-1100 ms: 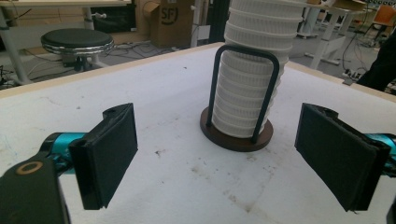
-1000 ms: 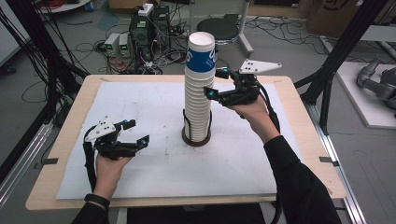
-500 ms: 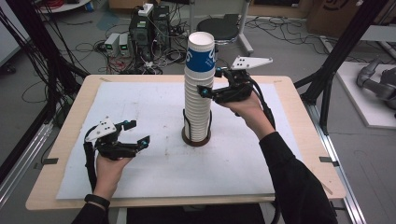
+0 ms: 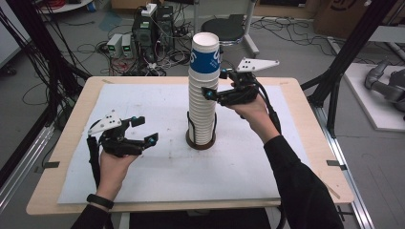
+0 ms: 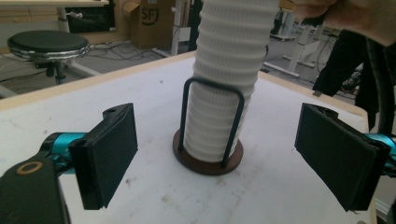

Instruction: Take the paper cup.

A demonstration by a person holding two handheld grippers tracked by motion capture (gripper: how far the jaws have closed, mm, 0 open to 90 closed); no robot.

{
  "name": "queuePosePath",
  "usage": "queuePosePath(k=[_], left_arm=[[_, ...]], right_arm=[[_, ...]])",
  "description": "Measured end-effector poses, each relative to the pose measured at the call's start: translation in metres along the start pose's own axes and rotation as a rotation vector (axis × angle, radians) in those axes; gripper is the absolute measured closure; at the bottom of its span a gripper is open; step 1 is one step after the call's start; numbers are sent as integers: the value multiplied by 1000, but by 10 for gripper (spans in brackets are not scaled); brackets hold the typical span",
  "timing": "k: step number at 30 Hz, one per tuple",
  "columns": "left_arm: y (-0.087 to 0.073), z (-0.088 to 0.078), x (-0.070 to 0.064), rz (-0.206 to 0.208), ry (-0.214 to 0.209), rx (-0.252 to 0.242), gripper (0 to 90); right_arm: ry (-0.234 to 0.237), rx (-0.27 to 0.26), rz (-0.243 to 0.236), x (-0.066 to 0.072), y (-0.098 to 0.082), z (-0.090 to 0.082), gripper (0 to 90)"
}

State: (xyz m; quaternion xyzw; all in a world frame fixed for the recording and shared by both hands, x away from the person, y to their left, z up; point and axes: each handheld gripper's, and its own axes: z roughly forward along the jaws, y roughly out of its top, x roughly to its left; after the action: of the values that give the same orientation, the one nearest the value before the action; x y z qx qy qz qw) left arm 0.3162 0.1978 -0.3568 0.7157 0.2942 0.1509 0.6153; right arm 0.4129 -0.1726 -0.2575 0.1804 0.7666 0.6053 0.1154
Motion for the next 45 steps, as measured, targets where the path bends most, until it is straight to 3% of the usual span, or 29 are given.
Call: queuePosePath(k=[5, 6, 7, 15, 24, 31, 45], left_arm=[[32, 10, -4, 3, -51, -21, 130], [47, 14, -6, 2, -72, -35, 131], [47, 14, -6, 2, -72, -35, 131], [111, 33, -13, 53, -121, -49, 130], [164, 64, -20, 72, -171, -45, 111], [194, 84, -28, 100, -176, -43, 111], [218, 104, -29, 87, -189, -64, 111]], right_arm=[[-2, -1, -4, 0, 0, 0, 147], [-3, -3, -6, 0, 0, 0, 148], [-3, -3, -6, 0, 0, 0, 148], [0, -7, -8, 0, 0, 0, 147], [3, -8, -5, 0, -1, 0, 147], [3, -8, -5, 0, -1, 0, 147], [3, -9, -8, 0, 0, 0, 147]])
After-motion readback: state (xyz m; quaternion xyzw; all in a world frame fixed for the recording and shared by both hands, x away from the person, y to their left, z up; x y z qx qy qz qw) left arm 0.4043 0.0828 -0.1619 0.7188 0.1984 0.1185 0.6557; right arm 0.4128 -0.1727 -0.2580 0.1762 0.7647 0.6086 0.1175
